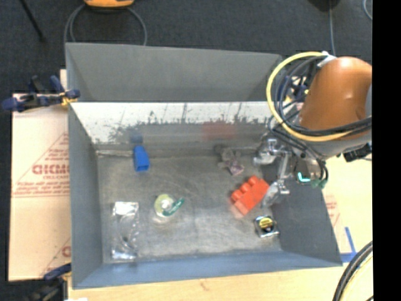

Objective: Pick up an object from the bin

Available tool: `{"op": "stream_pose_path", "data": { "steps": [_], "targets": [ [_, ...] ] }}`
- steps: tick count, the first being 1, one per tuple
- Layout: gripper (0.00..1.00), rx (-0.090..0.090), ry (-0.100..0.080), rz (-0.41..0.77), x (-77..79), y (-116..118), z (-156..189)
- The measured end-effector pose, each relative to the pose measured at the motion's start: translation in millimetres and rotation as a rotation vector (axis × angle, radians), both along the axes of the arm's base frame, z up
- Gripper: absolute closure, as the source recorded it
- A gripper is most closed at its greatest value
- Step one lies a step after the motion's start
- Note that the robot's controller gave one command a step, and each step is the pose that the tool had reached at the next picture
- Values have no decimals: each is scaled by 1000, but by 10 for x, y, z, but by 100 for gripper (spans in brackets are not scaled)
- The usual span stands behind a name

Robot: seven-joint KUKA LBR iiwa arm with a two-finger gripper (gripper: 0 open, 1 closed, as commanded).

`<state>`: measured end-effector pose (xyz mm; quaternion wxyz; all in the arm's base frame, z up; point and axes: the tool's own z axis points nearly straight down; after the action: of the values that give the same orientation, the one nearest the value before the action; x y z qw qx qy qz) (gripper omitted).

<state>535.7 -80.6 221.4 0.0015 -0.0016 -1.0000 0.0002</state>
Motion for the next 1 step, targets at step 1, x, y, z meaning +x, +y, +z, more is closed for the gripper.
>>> {"op": "stream_pose_path", "data": {
  "steps": [1],
  "targets": [
    [0, 0, -12, -78, 157, -245, -1363]
  ]
}}
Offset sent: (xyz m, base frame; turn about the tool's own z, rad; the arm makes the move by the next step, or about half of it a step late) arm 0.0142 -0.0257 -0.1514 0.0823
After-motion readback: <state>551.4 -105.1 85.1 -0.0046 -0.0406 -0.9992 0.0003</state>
